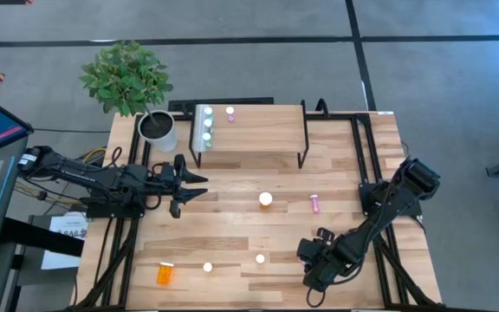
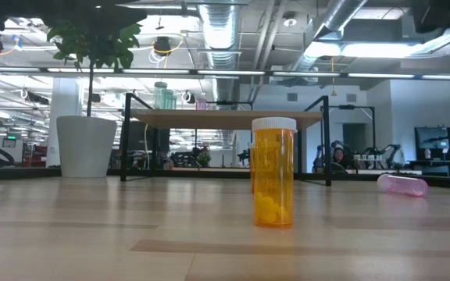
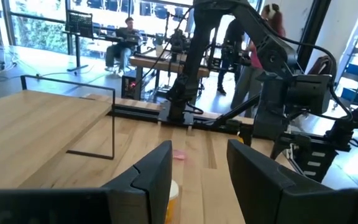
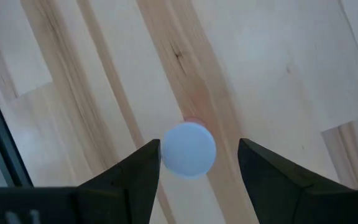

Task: Pick and place medicine bottles onto shelf by color
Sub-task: Put the bottom pink pill bottle on the shelf aligned with the other pink pill bottle

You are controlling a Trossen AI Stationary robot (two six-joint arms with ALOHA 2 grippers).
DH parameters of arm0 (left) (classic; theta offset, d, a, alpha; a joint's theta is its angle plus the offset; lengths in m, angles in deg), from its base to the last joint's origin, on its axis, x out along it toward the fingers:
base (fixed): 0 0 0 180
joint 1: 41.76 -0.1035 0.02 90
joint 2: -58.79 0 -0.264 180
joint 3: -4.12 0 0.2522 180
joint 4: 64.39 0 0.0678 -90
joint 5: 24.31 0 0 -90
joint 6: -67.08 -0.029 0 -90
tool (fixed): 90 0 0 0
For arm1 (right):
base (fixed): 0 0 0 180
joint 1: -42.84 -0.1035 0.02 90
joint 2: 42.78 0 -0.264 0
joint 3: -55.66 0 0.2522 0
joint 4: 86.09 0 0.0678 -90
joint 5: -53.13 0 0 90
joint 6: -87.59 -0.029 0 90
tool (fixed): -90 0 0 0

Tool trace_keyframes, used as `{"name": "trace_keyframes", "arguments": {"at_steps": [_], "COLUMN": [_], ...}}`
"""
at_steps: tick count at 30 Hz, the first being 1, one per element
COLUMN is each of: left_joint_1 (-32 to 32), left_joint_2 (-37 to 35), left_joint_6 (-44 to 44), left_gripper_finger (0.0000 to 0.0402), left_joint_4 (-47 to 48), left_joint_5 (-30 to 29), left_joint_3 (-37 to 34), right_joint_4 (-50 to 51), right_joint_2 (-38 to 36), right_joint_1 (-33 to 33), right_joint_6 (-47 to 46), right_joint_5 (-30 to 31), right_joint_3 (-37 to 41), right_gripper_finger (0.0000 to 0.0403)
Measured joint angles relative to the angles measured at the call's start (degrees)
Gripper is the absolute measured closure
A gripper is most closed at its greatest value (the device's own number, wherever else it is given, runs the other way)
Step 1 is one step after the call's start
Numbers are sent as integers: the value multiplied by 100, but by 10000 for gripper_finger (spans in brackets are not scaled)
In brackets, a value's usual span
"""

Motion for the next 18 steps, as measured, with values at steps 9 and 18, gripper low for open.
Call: {"name": "trace_keyframes", "arguments": {"at_steps": [9,18], "left_joint_1": [0,0], "left_joint_2": [0,0], "left_joint_6": [0,0], "left_gripper_finger": [260,261], "left_joint_4": [4,4], "left_joint_5": [-5,-10], "left_joint_3": [0,0], "right_joint_4": [18,-20], "right_joint_2": [0,-4], "right_joint_1": [63,192], "right_joint_6": [39,205], "right_joint_5": [2,9], "right_joint_3": [0,-4], "right_gripper_finger": [236,281]}}
